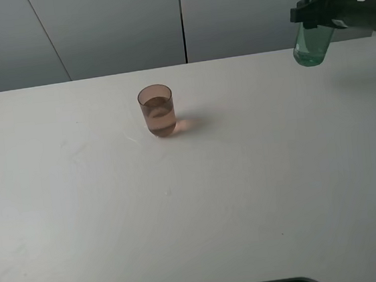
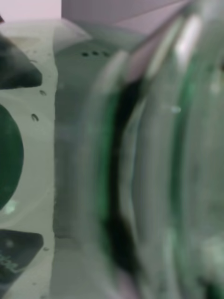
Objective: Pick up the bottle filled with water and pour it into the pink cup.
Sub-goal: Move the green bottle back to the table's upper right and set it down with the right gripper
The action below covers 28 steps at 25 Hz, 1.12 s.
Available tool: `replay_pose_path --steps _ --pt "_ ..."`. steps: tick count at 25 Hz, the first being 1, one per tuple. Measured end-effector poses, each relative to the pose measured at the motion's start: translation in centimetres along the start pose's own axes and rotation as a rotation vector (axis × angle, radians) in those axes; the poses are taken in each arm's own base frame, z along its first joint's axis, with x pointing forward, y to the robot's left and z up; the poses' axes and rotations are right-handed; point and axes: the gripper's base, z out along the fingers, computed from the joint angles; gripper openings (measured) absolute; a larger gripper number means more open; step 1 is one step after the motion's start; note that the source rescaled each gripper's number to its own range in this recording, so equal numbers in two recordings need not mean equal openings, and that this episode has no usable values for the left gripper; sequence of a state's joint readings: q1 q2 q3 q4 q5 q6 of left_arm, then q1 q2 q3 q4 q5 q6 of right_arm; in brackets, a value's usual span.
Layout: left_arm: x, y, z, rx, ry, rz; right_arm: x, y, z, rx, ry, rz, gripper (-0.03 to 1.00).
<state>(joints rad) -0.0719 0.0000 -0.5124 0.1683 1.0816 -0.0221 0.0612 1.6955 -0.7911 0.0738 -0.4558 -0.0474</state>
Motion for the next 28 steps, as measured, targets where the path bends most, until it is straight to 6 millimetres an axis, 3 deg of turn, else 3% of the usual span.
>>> replay_pose_path --steps 6,15,25,26,27,28 --pt "0.0 0.0 0.0 0.0 0.0 0.0 2.3 -2.2 1.0 0.062 0.063 0.076 0.0" --pt "0.0 0.0 0.0 0.0 0.0 0.0 6.3 -2.5 2.6 0.08 0.173 0.083 0.0" --pt "0.0 0.0 0.0 0.0 0.0 0.002 6.5 -2.5 2.7 0.079 0.178 0.064 0.0" --pt "0.0 0.0 0.0 0.0 0.0 0.002 6.5 -2.5 2.7 0.079 0.174 0.062 0.16" --pt "0.0 0.0 0.0 0.0 0.0 0.002 6.4 -2.5 2.7 0.08 0.164 0.063 0.57" --pt "0.0 0.0 0.0 0.0 0.0 0.002 6.2 -2.5 2.7 0.08 0.155 0.063 0.82"
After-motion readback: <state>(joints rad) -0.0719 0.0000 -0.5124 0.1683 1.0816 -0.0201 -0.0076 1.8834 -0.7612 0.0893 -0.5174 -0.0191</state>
